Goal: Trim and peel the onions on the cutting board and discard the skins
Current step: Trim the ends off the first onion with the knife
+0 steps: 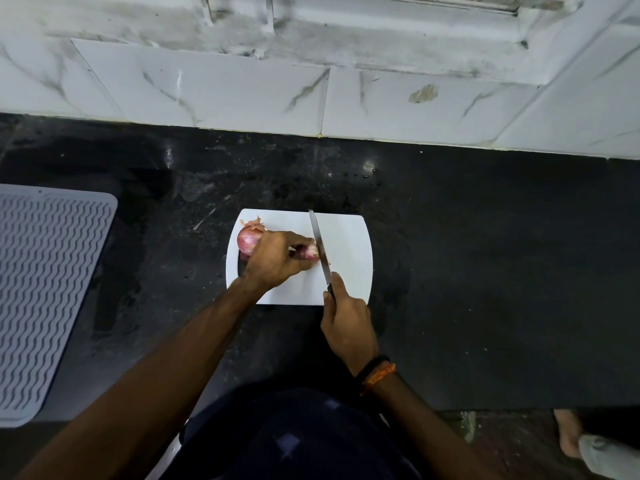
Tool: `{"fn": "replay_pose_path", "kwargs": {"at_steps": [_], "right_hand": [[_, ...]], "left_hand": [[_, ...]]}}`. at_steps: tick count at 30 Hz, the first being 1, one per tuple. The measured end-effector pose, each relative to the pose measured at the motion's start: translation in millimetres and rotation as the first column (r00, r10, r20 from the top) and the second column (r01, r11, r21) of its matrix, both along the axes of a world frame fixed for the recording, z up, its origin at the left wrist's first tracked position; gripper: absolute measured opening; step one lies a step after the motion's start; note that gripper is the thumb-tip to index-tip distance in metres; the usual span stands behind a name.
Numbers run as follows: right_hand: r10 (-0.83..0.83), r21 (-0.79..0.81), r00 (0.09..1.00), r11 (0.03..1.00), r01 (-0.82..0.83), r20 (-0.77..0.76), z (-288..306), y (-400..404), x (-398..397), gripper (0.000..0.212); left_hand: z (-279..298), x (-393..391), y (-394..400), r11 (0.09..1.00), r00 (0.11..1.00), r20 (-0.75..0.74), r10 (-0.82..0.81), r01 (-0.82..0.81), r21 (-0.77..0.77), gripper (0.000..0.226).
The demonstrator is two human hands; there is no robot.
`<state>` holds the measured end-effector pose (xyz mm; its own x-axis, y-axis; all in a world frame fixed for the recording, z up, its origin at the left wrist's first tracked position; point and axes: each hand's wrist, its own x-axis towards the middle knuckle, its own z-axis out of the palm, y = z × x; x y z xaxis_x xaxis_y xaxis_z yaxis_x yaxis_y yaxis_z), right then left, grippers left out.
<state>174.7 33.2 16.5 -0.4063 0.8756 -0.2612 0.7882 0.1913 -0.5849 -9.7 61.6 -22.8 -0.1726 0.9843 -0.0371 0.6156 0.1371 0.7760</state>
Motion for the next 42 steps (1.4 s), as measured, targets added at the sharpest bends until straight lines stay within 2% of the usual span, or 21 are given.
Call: {"fn": "replay_pose_path", "kwargs": {"at_steps": [7,23,31,42], "right_hand": [[0.023,-0.007,0.997,1.0,-0.023,0.076,0.4,7.6,-5.4,0.048],[0.003,-0.006,0.999,1.0,-0.002,0.043,-17.9,-10.5,6.2,0.049],[-0.025,-0.012,0.998,1.0,0.026,0.059,-30.3,-5.0,-4.0,0.049],[-0.023,0.056,0.998,0.998,0.019,0.064,-40.9,-33.1,22.8,0.048]], "left_hand": [[3.3,1.6,3.7,1.0,0.999,-0.038,0.003,-0.004,-0.018,0.035],[-0.7,6.1,-0.9,0.999,0.999,-0.022,0.046,-0.047,-0.011,0.036],[0.3,10.3,-0.1,0.997,0.995,-0.074,0.071,-0.072,-0.007,0.037],[3.5,14.0,1.5,0.995,0.992,-0.1,0.082,-0.088,-0.052,0.03]]}}
